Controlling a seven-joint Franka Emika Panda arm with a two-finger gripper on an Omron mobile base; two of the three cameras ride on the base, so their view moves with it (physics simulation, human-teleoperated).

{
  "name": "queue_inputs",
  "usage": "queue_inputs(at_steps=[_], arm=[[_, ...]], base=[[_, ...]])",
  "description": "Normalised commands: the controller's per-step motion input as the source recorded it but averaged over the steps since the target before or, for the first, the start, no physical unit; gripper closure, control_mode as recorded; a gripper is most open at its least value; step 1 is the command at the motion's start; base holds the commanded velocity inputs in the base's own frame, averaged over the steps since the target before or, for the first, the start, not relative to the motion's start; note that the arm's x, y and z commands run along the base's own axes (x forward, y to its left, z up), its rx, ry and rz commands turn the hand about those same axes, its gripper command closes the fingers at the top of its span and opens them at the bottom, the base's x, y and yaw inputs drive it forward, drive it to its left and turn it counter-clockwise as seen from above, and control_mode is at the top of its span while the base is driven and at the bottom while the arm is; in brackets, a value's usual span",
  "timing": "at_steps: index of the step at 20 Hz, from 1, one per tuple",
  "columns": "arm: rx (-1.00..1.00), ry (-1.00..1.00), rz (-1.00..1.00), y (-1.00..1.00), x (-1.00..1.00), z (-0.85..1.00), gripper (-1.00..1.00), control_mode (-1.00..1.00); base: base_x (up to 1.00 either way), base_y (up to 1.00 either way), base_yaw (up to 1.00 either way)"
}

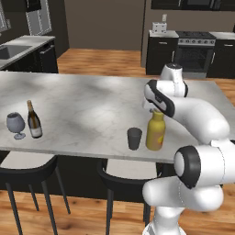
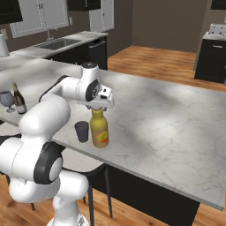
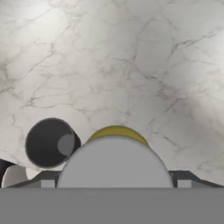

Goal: There is a wine glass and glass cup on the dining counter. Place the wine bottle next to the wine glass and the juice bottle next to the glass cup.

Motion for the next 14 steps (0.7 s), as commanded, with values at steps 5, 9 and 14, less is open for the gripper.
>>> queue_inputs(at_steps=[5, 9, 14], arm=[[0.0, 0.0, 0.02, 0.0, 0.18, -0.11, 1.0, -1.0], [0.0, 0.0, 0.02, 0.0, 0.15, -0.11, 1.0, -1.0], [0.0, 0.0, 0.01, 0.0, 0.15, -0.14, 1.0, -1.0]], base=[[0.0, 0.0, 0.0], [0.0, 0.0, 0.0], [0.0, 0.0, 0.0]])
